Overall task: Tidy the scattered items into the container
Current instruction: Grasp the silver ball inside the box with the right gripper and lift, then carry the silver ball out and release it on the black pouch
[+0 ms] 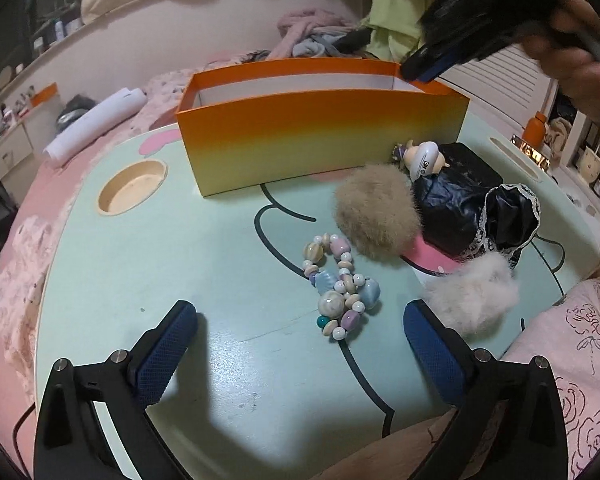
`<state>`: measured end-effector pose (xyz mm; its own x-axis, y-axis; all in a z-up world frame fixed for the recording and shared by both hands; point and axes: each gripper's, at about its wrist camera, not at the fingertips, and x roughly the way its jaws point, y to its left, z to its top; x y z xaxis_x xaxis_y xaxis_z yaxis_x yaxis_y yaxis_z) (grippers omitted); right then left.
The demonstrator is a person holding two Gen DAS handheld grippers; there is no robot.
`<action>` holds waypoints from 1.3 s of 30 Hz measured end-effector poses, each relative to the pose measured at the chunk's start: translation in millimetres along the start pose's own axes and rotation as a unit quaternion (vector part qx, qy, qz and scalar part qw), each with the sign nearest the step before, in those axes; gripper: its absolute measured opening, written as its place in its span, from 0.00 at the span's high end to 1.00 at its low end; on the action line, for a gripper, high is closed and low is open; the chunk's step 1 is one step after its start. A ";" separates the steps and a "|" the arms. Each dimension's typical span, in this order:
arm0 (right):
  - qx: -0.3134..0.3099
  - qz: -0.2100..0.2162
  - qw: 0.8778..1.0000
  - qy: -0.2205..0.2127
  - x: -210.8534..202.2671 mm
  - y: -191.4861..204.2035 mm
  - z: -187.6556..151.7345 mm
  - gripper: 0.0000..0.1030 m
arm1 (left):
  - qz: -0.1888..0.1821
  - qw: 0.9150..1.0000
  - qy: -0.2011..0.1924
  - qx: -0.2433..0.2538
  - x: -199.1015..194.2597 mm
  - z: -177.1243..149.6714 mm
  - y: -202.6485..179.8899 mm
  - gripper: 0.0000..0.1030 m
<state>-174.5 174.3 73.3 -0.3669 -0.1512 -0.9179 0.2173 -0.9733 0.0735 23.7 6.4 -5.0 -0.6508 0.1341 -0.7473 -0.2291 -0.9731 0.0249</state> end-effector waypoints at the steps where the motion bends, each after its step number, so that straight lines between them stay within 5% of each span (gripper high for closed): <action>1: -0.005 -0.015 1.000 0.015 9.5 0.7 5.4 0.81 | 0.000 1.000 0.000 0.000 0.0 0.1 0.0 0.00; 6: -0.017 -0.078 0.996 0.047 36.9 1.4 25.2 0.81 | 0.000 1.000 0.000 0.000 0.0 -0.2 -0.2 0.00; 13: -0.028 -0.144 0.984 0.097 69.0 10.8 30.8 0.54 | 0.001 1.000 -0.001 0.000 -1.2 0.1 0.0 0.00; 15: -0.018 -0.154 0.983 0.102 74.6 12.7 28.8 0.54 | 0.001 1.000 -0.001 0.000 -1.5 0.0 0.9 0.00; 17: 0.002 -0.136 0.985 0.101 70.2 10.5 29.8 0.70 | 0.001 1.000 -0.001 0.000 -2.2 0.1 1.2 0.00; 21: 0.021 -0.062 0.993 0.099 58.4 5.4 27.8 0.70 | 0.001 1.000 -0.001 0.000 -2.1 -0.1 1.5 0.00; 26: 0.018 0.005 1.000 -0.022 -18.6 7.7 11.2 0.70 | 0.001 1.000 -0.001 0.000 -3.4 0.5 2.7 0.00; 30: -0.043 0.006 0.994 -0.101 -73.4 26.9 -34.2 0.70 | 0.001 1.000 -0.001 -0.001 -3.5 0.9 3.7 0.00; 33: -0.042 0.041 0.994 -0.094 -76.1 27.2 -68.7 0.70 | 0.001 1.000 0.000 -0.001 -3.6 2.1 4.6 0.00; 39: 0.004 0.189 0.979 -0.073 -47.5 24.0 -82.5 0.68 | 0.001 1.000 0.000 -0.001 -4.1 2.3 4.3 0.00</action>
<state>-77.2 172.4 86.5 -0.3863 -0.5237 -0.7593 0.3552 -0.8442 0.4015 23.7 2.1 -0.3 -0.6509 0.1323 -0.7475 -0.2264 -0.9737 0.0248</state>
